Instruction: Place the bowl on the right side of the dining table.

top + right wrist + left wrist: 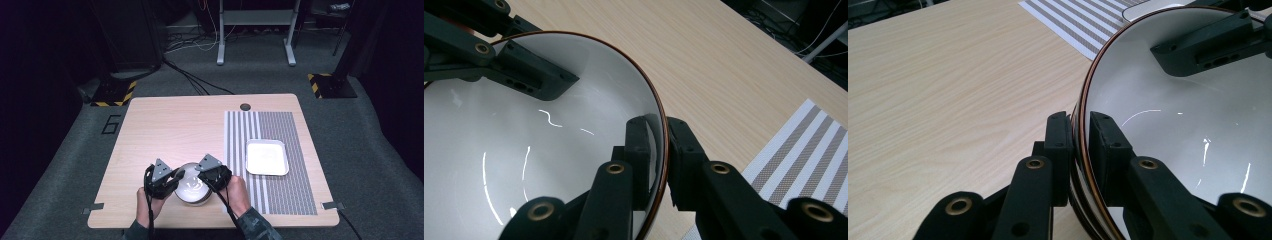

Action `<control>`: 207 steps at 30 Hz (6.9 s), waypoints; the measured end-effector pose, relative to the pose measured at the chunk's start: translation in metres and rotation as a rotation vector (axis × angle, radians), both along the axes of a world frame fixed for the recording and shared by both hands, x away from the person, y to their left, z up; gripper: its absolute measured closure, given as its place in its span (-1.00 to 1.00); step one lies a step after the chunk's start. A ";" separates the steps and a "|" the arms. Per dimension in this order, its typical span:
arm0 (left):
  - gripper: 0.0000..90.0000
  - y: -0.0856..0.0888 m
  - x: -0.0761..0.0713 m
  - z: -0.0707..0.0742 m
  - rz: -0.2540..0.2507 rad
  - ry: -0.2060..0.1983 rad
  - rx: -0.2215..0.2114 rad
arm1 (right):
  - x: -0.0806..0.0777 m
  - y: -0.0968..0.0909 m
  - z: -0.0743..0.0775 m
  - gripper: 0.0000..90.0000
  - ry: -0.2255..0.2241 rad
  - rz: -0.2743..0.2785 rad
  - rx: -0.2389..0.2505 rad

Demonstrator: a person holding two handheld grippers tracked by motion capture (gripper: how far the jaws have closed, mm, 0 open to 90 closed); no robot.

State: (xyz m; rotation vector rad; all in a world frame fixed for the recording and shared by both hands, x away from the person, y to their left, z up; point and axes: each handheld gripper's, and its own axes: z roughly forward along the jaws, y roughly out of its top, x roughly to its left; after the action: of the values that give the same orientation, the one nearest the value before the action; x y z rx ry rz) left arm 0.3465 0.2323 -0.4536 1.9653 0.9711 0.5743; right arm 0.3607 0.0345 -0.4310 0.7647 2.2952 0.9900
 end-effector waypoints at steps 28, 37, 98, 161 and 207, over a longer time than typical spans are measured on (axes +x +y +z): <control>0.85 0.004 -0.007 0.030 -0.002 -0.124 -0.024 | -0.009 -0.001 0.026 0.83 -0.153 0.029 0.020; 0.85 0.002 -0.006 0.039 -0.010 -0.151 -0.033 | -0.010 -0.004 0.036 0.83 -0.198 0.028 0.016; 0.83 -0.044 0.030 0.065 -0.094 -0.184 -0.053 | -0.002 -0.046 0.054 0.83 -0.306 -0.103 0.031; -0.90 0.011 0.029 0.043 -0.019 -0.047 -0.109 | 0.017 -0.099 0.044 0.83 -0.296 -0.277 -0.001; -1.00 0.076 0.018 -0.068 0.130 0.215 -0.024 | 0.031 -0.149 0.029 0.82 -0.228 -0.412 0.013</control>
State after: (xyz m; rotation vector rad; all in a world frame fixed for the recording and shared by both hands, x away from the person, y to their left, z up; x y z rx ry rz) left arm 0.3642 0.3080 -0.5212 1.9813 1.2406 0.4263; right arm 0.3912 -0.1150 -0.4019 1.0215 1.8399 0.8505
